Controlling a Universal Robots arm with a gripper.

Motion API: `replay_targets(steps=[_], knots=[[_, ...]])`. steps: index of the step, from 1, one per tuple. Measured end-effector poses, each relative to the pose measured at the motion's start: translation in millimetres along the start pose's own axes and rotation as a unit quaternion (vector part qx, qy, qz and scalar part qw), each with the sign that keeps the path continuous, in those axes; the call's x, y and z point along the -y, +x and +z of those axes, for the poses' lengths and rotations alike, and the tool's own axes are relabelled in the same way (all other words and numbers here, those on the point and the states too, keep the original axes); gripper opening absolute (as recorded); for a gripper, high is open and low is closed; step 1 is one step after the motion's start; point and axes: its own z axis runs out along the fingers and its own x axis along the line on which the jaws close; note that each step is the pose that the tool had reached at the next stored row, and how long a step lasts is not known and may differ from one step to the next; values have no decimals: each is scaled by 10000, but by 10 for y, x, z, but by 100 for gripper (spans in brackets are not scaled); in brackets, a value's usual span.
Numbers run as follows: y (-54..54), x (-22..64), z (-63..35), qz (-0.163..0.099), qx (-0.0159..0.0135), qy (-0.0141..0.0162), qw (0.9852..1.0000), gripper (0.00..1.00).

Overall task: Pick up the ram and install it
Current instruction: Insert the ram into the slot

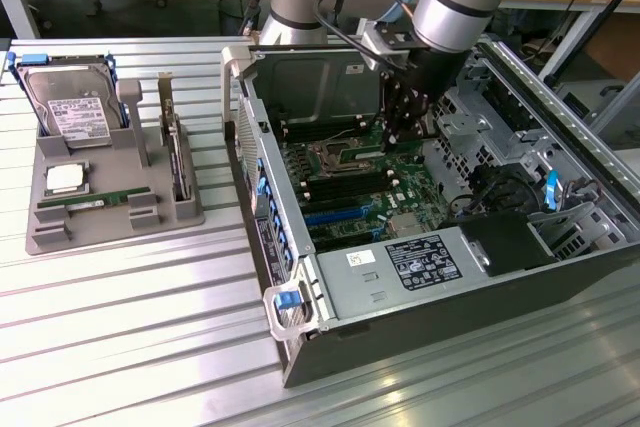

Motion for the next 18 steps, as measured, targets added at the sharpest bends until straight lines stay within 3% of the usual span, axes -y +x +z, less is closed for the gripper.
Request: replay_targets(steps=[18], knots=[[3,3,71,0,0,0,10000,13]])
